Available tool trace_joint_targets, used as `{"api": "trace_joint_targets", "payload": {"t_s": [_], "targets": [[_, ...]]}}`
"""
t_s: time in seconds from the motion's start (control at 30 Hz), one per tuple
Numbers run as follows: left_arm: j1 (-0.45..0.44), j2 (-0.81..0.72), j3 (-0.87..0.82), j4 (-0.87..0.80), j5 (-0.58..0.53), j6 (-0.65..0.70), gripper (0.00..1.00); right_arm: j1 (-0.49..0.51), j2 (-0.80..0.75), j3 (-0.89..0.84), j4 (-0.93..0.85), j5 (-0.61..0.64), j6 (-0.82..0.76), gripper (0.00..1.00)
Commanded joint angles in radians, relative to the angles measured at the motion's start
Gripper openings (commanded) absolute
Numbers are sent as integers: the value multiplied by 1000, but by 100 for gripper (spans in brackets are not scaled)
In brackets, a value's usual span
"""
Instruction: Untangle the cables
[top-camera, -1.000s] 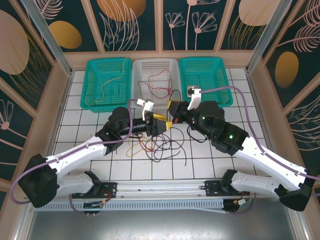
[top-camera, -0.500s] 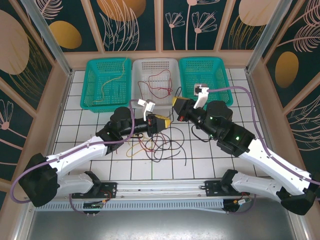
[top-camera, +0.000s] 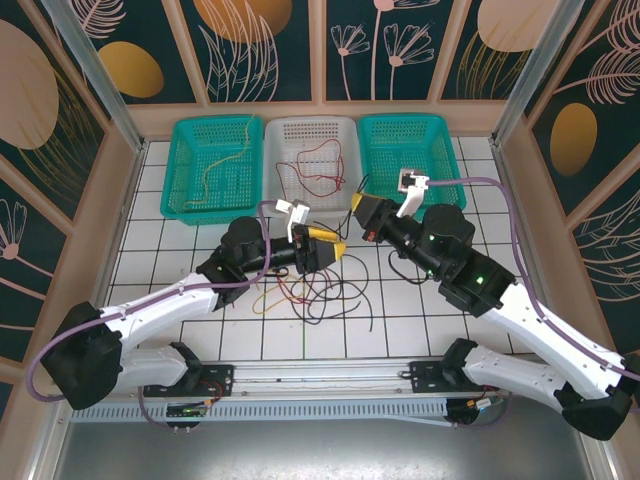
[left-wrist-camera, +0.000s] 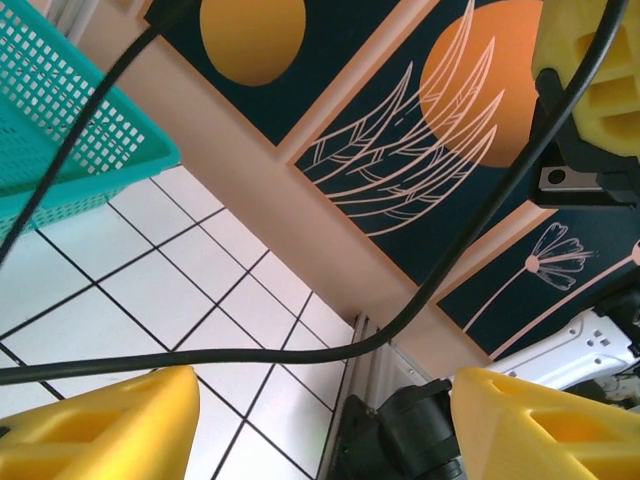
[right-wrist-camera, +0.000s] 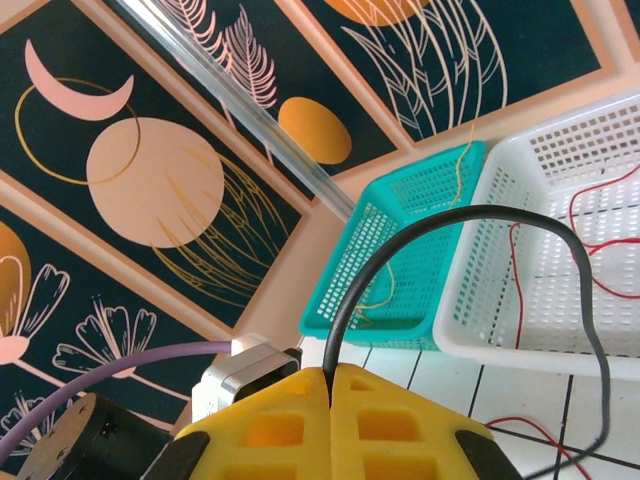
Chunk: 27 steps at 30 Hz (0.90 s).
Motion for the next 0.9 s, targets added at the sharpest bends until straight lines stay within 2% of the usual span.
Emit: {"api": "trace_joint_targets", "payload": {"t_s": [0.0,0.07,0.13,0.27,0.37,0.5,0.57,0.7,0.87], "targets": [[-4,-16,66,-67,-17,93,67,-4,2,9,34,-17,-4,0],[-4,-55,107,-188,-74,176,69,-4,7,30,-6,8,-19,0],[-4,-106,121,-260,-170,212,76,-6,6,42,-26,19,-31,0],[-4,-177,137,-345,-364,189,83,-9,13,60,-60,19,-53,0],[-4,-194,165,-390,-357,238,81,-13,21,74,-90,23,-71,0],[-4,-220,178,-404,-367,402,82,-33,42,113,-135,-33,-102,0],[-4,-206,199,-401,-319,452,84,-39,54,132,-149,-56,-115,0],[-3,-125,246,-387,-141,505,85,-52,65,156,-143,-85,-129,0],[-4,-32,284,-454,-108,596,85,-55,84,190,-146,-140,-149,0]]}}
